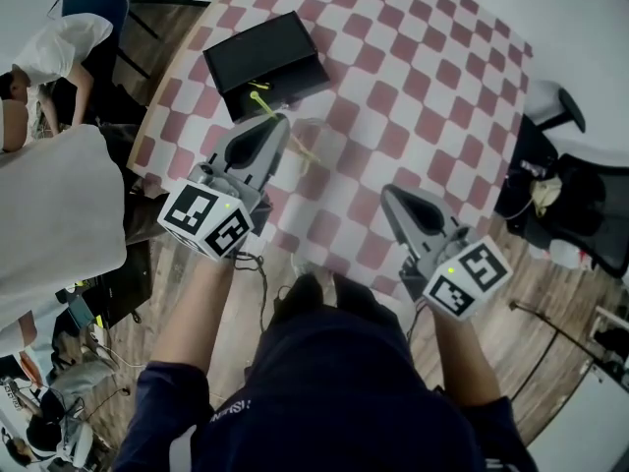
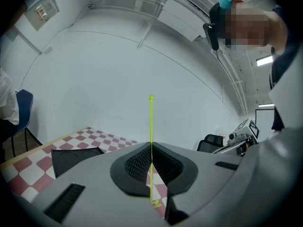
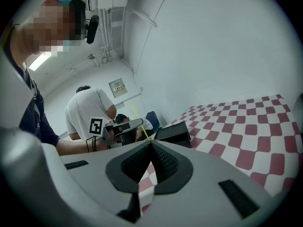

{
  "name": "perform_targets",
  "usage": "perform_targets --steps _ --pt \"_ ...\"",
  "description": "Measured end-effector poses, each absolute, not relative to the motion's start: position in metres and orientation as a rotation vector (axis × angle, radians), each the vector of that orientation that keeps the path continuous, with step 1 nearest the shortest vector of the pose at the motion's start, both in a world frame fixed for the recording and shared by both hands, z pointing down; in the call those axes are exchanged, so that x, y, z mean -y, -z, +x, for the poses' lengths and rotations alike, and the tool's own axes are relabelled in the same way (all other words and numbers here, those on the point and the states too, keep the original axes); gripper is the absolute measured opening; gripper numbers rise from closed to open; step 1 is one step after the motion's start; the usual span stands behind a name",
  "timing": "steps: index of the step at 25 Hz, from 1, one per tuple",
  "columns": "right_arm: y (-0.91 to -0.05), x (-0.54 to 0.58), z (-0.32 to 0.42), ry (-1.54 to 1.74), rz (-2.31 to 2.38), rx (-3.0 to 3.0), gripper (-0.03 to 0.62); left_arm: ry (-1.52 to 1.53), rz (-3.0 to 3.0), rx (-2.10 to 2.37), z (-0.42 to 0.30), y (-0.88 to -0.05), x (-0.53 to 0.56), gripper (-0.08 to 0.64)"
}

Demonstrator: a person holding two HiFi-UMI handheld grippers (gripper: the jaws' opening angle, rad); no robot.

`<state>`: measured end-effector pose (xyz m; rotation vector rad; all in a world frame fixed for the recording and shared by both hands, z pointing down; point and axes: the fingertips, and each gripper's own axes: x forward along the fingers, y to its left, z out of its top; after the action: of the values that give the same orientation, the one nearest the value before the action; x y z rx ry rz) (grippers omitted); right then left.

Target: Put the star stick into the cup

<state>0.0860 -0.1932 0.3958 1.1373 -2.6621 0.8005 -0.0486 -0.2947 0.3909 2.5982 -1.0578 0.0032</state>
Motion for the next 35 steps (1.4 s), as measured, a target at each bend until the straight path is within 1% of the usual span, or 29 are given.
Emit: perform_targets --steps 9,18,27,35 --pt "-0.423 0.208 0.099 -0.876 1.140 2.614 0.009 -0.097 2.570 1.035 -0.037 -0.442 0.333 0.031" --pt "-0.445 0.215 0.102 -0.922 1.135 2.580 0.008 -0.232 2.540 0.984 -0.022 -0.492 0.341 0.031" --pt "-0.452 0.216 0.104 -0.936 1.126 2.575 0.009 -0.309 2.517 0.954 -0.017 -0.518 0.337 0.031" --pt "-0.455 0.213 0.108 -0.946 1.139 2.570 0.009 -0.343 2.520 0.944 -0.010 -0.523 0.339 0.032"
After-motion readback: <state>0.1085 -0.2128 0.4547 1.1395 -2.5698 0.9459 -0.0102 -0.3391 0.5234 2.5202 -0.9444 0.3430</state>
